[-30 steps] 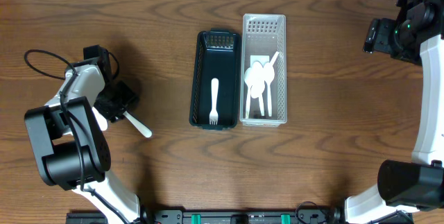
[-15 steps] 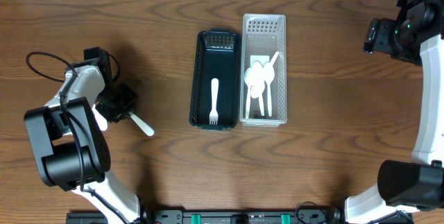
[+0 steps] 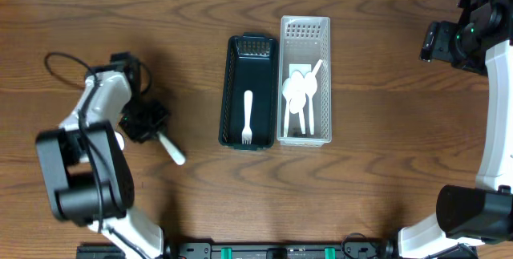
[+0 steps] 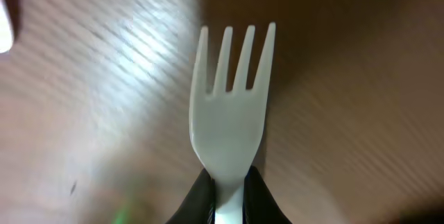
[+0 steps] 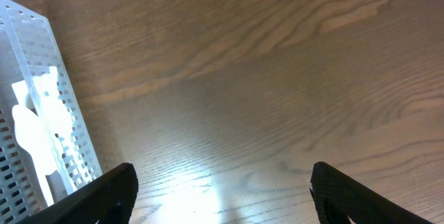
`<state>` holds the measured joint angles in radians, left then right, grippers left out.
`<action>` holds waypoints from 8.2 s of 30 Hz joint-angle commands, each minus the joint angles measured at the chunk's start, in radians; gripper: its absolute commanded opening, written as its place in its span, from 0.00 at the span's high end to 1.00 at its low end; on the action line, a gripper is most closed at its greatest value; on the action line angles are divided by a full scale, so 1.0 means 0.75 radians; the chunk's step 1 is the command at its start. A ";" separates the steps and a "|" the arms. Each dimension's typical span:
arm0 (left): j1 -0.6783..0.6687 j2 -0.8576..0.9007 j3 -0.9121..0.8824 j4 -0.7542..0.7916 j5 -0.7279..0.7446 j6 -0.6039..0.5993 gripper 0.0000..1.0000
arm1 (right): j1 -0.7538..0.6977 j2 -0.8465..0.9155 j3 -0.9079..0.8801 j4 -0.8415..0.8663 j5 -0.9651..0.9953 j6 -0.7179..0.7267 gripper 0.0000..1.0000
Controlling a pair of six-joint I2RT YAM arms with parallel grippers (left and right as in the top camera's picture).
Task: Pack container
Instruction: 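Lower the fork into the black basket and open the left gripper, then grasp the white spoon on the left with the left gripper, then carry the spoon into the black basket and release it, then move the left gripper to the last white fork and grasp it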
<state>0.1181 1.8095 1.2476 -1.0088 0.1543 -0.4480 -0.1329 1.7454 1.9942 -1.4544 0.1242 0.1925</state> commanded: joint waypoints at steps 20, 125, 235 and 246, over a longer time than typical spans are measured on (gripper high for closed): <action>-0.831 -0.016 0.316 0.119 -0.147 0.127 0.94 | -0.008 0.001 0.003 -0.011 -0.037 -0.019 0.17; 0.433 0.176 -0.192 0.424 -0.215 0.128 0.75 | -0.008 0.001 0.003 0.005 -0.025 -0.019 0.06; 0.770 0.056 -0.158 0.414 -0.180 0.318 0.14 | -0.008 0.001 0.003 0.029 -0.032 -0.098 0.01; 0.763 0.084 -0.158 0.479 -0.125 0.379 0.18 | -0.008 0.001 0.003 0.030 -0.031 -0.073 0.01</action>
<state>0.6922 1.8465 1.1336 -0.6498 0.0277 -0.1886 -0.1333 1.7454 1.9942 -1.4307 0.1017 0.1211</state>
